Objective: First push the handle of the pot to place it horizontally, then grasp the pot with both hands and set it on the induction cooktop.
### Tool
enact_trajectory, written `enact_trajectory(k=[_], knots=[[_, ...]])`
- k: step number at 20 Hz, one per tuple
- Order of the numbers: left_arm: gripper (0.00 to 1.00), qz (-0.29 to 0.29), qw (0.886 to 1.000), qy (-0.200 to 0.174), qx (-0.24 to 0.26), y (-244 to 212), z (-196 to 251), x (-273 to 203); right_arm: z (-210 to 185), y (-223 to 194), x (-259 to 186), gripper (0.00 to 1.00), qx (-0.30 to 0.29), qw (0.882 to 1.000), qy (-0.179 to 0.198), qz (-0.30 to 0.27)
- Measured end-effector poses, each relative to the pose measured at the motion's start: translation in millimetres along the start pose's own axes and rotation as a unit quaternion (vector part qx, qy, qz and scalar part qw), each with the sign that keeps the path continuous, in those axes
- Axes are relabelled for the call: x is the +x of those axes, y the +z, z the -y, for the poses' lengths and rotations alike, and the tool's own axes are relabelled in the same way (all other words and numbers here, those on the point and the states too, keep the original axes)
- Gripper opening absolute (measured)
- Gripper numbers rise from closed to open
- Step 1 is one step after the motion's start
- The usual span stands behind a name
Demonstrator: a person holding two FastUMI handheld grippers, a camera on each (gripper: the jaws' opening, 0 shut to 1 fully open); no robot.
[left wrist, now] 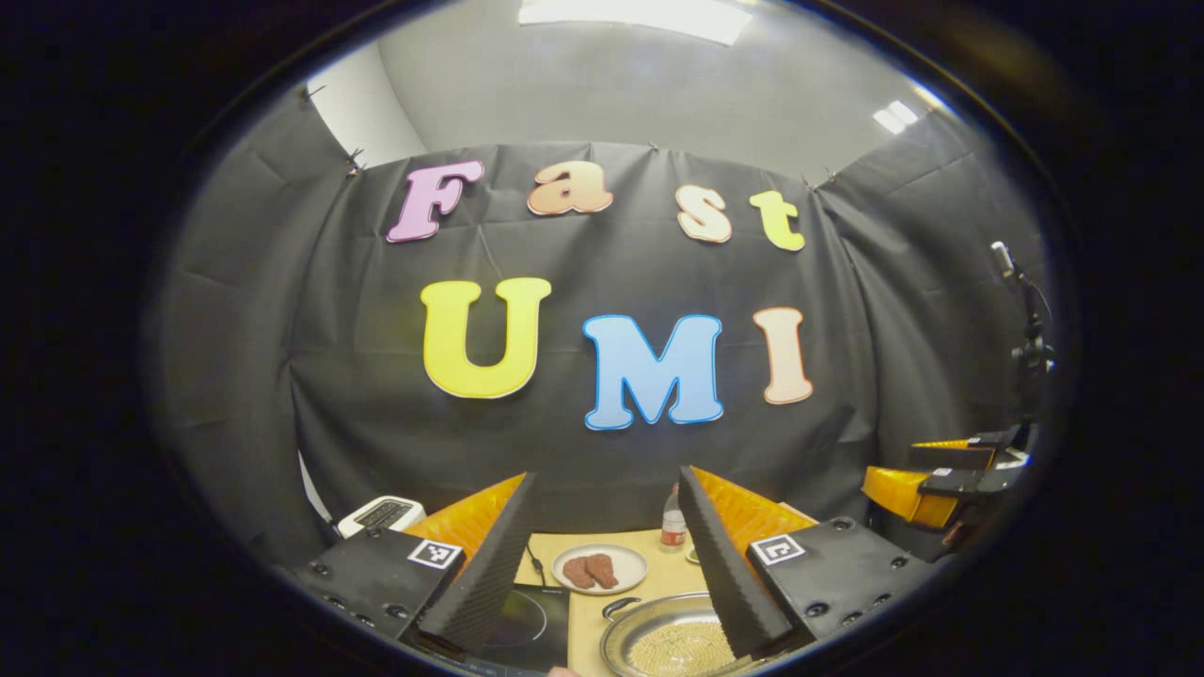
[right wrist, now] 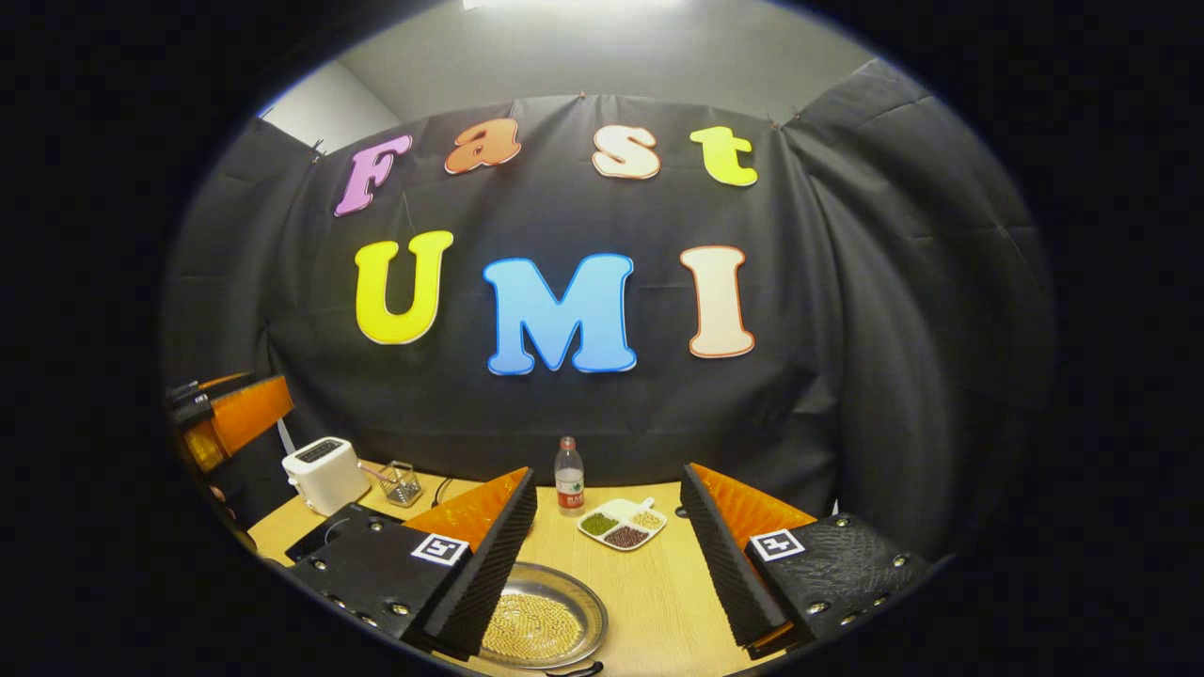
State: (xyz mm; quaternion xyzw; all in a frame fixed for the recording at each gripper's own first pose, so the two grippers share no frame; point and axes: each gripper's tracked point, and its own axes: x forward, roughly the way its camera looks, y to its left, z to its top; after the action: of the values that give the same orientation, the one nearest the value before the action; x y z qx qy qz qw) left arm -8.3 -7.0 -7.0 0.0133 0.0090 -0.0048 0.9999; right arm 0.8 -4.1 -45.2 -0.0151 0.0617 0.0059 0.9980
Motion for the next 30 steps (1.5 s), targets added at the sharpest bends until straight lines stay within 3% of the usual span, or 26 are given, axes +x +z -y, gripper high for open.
enact_trajectory(k=[1, 2, 5, 6, 7, 9, 10, 12, 13, 15, 16, 21, 25, 30], knots=[[0.93, 0.002, 1.000, 0.000, 0.001, 1, 0, 0, -1, -8, 1, 0.89, -0.006, 1.000, 0.003, -0.010], [0.93, 0.003, 1.000, -0.001, 0.001, 2, 2, 0, -3, -18, 3, 0.92, -0.013, 1.000, 0.005, -0.022], [0.93, 0.005, 1.000, -0.003, 0.003, 3, 3, -2, -12, -53, 2, 0.78, -0.028, 0.996, 0.025, -0.076], [0.93, 0.005, 1.000, -0.005, 0.004, 2, 3, -2, -17, -65, 0, 0.59, -0.029, 0.994, 0.036, -0.097], [0.93, 0.004, 1.000, -0.004, 0.005, 1, 3, -3, -23, -78, -2, 0.53, -0.030, 0.991, 0.050, -0.119], [0.93, 0.000, 1.000, -0.003, 0.005, -2, 3, -4, -29, -103, -5, 0.54, -0.035, 0.984, 0.063, -0.163], [0.95, -0.002, 1.000, -0.003, 0.005, -4, 2, -5, -38, -117, -7, 0.23, -0.030, 0.978, 0.089, -0.186], [0.99, -0.005, 1.000, 0.000, 0.006, -7, 0, -7, -59, -147, -18, 0.22, -0.033, 0.960, 0.138, -0.242], [0.93, -0.007, 1.000, 0.000, 0.006, -8, -1, -7, -62, -167, -21, 0.22, -0.040, 0.952, 0.147, -0.265], [0.93, -0.010, 1.000, 0.004, 0.006, -10, -4, -9, -62, -181, -33, 0.03, -0.040, 0.940, 0.158, -0.300], [0.93, -0.011, 1.000, 0.006, 0.006, -11, -7, -10, -66, -195, -38, 0.09, -0.038, 0.932, 0.165, -0.319], [0.93, -0.017, 1.000, 0.019, 0.003, -16, -19, -14, -75, -247, -60, 0.09, -0.030, 0.896, 0.192, -0.399], [0.93, -0.026, 0.999, 0.034, -0.005, -23, -31, -17, -81, -279, -79, 0.09, -0.014, 0.860, 0.214, -0.463], [0.93, -0.034, 0.998, 0.048, -0.004, -29, -42, -22, -87, -305, -90, 0.09, 0.014, 0.830, 0.217, -0.514]])
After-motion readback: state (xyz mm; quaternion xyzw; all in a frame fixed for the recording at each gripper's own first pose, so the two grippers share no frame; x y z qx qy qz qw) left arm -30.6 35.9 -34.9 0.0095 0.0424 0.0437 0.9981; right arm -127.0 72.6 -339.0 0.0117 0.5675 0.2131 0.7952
